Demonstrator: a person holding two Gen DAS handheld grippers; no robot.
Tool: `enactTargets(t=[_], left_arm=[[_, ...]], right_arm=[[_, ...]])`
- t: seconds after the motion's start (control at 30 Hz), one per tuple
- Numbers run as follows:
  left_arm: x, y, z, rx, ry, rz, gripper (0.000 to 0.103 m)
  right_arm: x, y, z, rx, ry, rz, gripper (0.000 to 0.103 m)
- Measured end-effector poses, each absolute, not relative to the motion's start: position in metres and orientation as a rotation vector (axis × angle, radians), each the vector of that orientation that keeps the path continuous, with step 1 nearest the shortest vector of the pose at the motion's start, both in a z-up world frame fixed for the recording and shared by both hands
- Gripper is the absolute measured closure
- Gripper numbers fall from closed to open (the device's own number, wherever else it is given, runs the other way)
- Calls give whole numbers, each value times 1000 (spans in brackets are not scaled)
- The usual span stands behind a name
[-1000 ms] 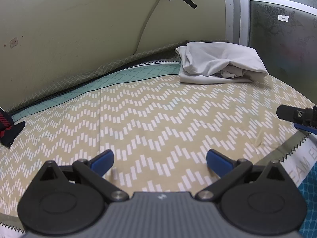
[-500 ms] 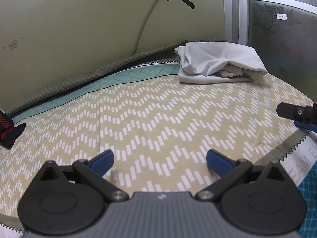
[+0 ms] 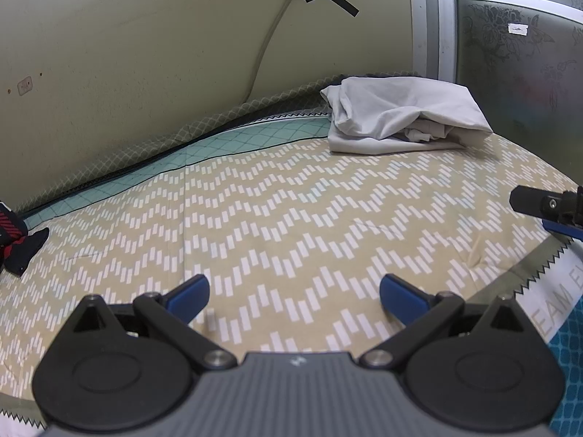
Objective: Fold small clothes
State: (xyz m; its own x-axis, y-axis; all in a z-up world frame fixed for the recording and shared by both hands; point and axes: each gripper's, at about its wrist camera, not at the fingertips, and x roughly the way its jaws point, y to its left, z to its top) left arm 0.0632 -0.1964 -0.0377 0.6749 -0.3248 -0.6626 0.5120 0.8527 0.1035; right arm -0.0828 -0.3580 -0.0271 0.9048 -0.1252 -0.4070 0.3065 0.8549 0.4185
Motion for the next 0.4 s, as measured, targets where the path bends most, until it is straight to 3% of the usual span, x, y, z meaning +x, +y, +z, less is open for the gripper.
enactTargets(t=[0.4], left_arm=[[60, -195, -34, 304, 635, -480, 0]], right_arm=[[-83, -358, -27, 496, 378, -231, 29]])
